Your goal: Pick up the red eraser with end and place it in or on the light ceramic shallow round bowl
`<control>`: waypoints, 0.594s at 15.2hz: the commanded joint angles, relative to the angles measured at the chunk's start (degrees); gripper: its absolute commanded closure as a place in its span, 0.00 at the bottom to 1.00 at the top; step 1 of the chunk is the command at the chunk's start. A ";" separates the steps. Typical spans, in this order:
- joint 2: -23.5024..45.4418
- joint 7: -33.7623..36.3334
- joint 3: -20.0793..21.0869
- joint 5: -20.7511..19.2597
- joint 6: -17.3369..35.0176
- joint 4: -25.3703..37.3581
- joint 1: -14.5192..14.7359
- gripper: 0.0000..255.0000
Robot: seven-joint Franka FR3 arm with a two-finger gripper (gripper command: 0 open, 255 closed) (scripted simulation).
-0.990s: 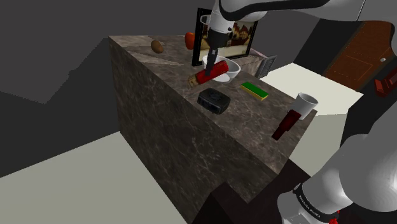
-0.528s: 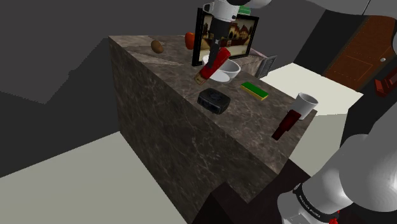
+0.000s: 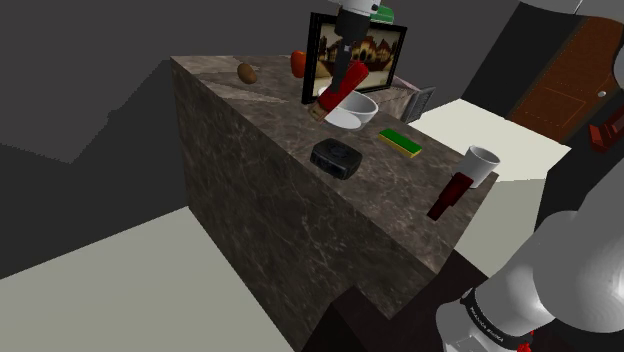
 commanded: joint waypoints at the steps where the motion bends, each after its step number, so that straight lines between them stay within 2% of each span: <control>1: 1.40 -1.91 -0.84 0.15 -0.89 2.28 -1.07 1.00; 9: 10.99 -11.56 -4.56 1.65 -5.15 16.03 -7.25 1.00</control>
